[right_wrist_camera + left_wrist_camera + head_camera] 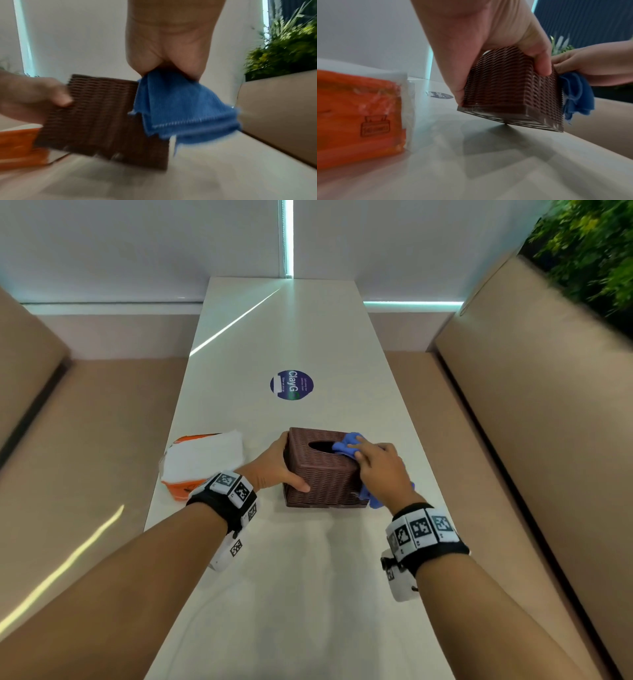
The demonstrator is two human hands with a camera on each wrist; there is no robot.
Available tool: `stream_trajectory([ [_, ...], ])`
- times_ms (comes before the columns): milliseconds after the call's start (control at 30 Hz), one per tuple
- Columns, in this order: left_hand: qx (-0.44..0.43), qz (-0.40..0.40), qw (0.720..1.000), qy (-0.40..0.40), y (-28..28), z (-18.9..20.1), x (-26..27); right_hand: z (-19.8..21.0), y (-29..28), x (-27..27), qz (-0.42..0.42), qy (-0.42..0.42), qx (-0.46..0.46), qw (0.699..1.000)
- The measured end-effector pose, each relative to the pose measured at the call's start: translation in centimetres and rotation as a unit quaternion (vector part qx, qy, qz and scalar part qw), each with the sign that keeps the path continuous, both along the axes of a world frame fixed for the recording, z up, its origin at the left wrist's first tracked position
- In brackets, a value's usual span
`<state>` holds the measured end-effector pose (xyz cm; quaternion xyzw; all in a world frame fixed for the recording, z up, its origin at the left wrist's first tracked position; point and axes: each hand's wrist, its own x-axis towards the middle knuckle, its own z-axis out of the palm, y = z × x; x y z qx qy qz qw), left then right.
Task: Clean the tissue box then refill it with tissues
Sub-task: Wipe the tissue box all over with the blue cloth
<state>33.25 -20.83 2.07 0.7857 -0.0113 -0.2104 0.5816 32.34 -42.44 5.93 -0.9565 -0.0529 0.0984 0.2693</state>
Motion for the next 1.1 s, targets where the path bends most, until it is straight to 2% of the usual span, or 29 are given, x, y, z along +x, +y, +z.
stream_trajectory([
  [67,0.009,-0.009,1.0,-0.005,-0.2,0.3,0.0,0.7,-0.3,0.9,-0.024,0.031,-0.001,0.999],
  [133,0.027,-0.013,0.999,-0.022,-0.5,0.5,0.0,1.5,0.6,1.7,-0.03,0.006,0.03,0.999],
  [200,0.044,-0.018,0.998,-0.037,-0.8,0.5,-0.1,2.5,2.3,2.1,0.043,-0.003,0.027,0.999],
  [267,0.061,-0.025,0.997,-0.04,-1.1,0.7,-0.1,2.4,4.6,1.6,0.142,0.035,-0.038,0.988],
  [333,0.074,-0.037,0.996,-0.045,-1.1,0.7,0.0,1.2,6.2,1.1,0.179,0.064,-0.088,0.978],
  [533,0.052,0.001,0.998,-0.039,-0.6,0.6,-0.6,-1.0,4.6,3.1,0.073,0.089,-0.107,0.988],
  [667,0.035,0.002,0.999,-0.032,-0.6,0.7,-0.4,-1.5,1.6,3.9,-0.057,0.121,-0.051,0.99],
  [733,0.027,0.003,0.999,-0.028,-0.7,0.8,-0.3,-1.4,1.5,3.9,-0.075,0.139,-0.05,0.986],
  [867,0.009,0.01,1.0,-0.018,-0.9,1.1,-0.3,-0.6,3.6,2.7,-0.085,0.135,-0.14,0.977],
  [967,0.011,0.01,1.0,-0.015,-1.0,1.5,-0.1,0.2,5.8,1.3,-0.028,0.092,-0.184,0.978],
  [1033,0.017,0.018,1.0,0.001,-0.9,1.4,0.1,0.1,6.1,0.9,0.032,0.008,-0.154,0.987],
  [1100,0.02,0.041,0.999,0.013,-0.6,1.2,0.1,0.1,4.9,1.0,0.028,-0.044,-0.074,0.996],
])
